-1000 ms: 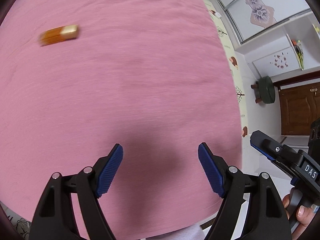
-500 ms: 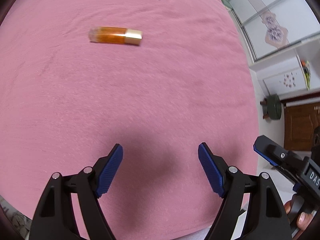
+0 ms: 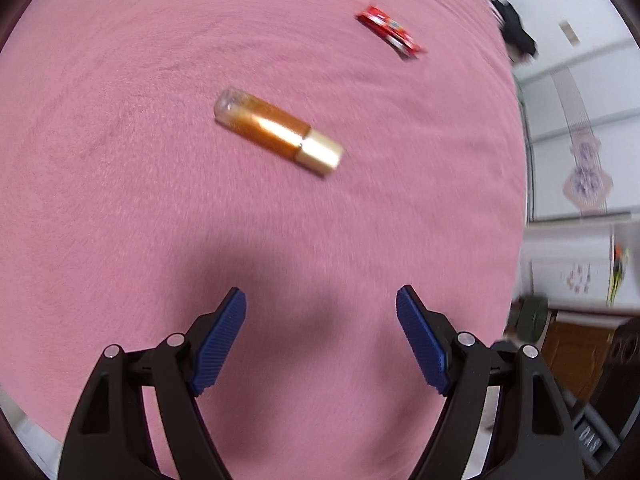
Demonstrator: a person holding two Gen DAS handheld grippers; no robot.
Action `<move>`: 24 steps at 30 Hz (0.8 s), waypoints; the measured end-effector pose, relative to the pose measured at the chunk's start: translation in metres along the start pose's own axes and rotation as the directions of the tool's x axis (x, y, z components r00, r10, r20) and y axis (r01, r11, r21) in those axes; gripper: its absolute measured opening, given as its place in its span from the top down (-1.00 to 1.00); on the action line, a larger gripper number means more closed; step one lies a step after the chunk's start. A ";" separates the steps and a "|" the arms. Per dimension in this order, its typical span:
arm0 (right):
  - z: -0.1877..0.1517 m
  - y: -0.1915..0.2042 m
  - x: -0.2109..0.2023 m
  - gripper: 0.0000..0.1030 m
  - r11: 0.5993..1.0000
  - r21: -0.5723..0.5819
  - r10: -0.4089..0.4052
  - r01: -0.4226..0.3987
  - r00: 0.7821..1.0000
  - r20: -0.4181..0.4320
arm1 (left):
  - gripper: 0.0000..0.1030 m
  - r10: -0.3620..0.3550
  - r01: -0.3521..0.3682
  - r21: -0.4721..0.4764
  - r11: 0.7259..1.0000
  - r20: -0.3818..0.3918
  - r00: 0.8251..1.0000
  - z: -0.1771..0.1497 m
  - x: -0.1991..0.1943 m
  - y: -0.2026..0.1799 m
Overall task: Collect trash
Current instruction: 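Move both tools back toward the perfume bottle and wrapper on the bed, then grasp the amber perfume bottle with the left tool while the right tool grasps the red candy wrapper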
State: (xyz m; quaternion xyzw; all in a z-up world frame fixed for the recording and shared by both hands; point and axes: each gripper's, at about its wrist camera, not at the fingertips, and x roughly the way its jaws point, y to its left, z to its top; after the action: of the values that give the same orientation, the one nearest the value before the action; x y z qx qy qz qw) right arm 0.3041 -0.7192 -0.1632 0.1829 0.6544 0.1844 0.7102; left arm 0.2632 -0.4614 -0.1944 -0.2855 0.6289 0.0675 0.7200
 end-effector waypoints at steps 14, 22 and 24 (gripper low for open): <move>0.088 -0.003 0.055 0.06 0.998 -0.060 0.008 -0.013 0.997 -0.079 | -0.50 0.050 -0.042 -0.209 0.977 0.036 0.998 0.090 0.061 0.008; 0.135 0.001 0.084 0.06 0.995 -0.096 -0.002 -0.006 0.997 -0.081 | -0.23 0.094 -0.086 -0.262 0.961 0.018 0.995 0.115 0.097 0.019; 0.144 0.002 0.091 0.06 0.995 -0.104 -0.004 -0.004 0.997 -0.079 | -0.08 0.136 -0.122 -0.279 0.953 0.032 0.990 0.115 0.101 0.020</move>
State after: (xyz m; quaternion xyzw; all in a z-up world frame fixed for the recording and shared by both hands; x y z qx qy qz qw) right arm 0.4545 -0.6743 -0.2291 0.1383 0.6715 0.2252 0.6923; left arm 0.3739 -0.4142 -0.2907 -0.3398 0.6123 0.2084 0.6828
